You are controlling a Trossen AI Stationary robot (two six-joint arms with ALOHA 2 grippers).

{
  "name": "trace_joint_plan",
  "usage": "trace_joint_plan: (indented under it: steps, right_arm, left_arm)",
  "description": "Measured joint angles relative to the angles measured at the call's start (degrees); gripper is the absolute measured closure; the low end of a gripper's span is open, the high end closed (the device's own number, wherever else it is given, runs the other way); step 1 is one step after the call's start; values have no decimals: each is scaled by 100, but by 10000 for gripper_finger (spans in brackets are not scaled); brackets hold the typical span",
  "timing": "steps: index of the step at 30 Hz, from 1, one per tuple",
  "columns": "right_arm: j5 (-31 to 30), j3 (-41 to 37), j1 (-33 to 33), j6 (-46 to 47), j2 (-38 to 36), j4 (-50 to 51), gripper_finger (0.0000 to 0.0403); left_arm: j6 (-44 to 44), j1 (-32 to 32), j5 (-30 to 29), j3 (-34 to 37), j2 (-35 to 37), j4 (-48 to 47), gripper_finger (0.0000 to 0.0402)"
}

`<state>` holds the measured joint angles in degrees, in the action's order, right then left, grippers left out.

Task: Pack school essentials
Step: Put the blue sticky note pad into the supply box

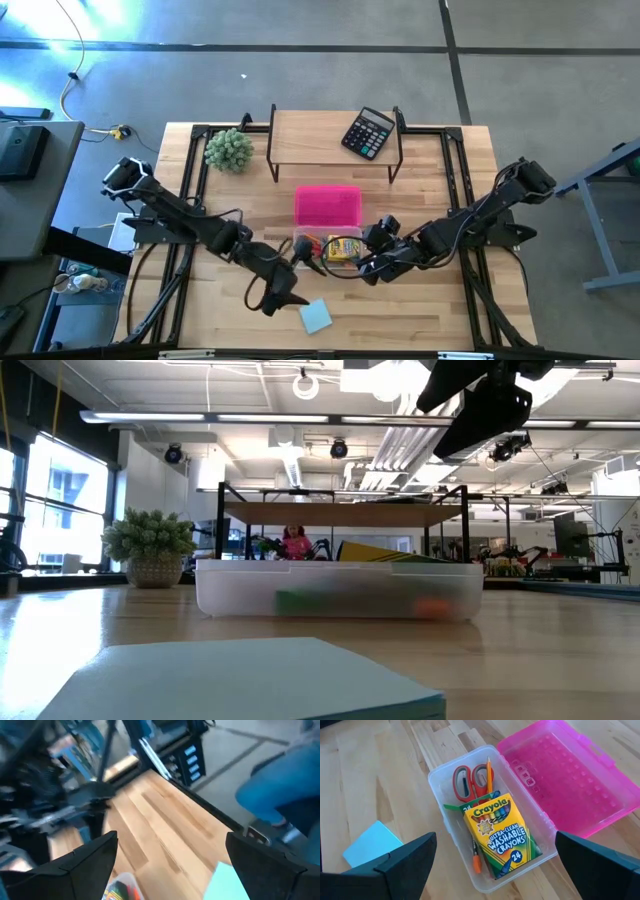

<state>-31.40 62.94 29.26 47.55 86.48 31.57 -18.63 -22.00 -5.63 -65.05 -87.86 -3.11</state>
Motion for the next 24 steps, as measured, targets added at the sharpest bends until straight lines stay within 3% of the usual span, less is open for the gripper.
trace_joint_plan:
  steps: [6,14,19,24]
  right_arm:
    - [0,0,0,-2,0,46,6]
    - [15,0,0,-2,0,90,6]
    - [50,0,2,-4,0,94,6]
    - [173,0,2,-4,0,104,6]
  left_arm:
    - [46,-32,238,-338,-528,-928,43]
    - [132,-149,832,-405,-1160,-882,44]
    - [343,-127,1119,-924,-1573,-1216,44]
    - [146,-138,1036,-1593,-1950,-2079,44]
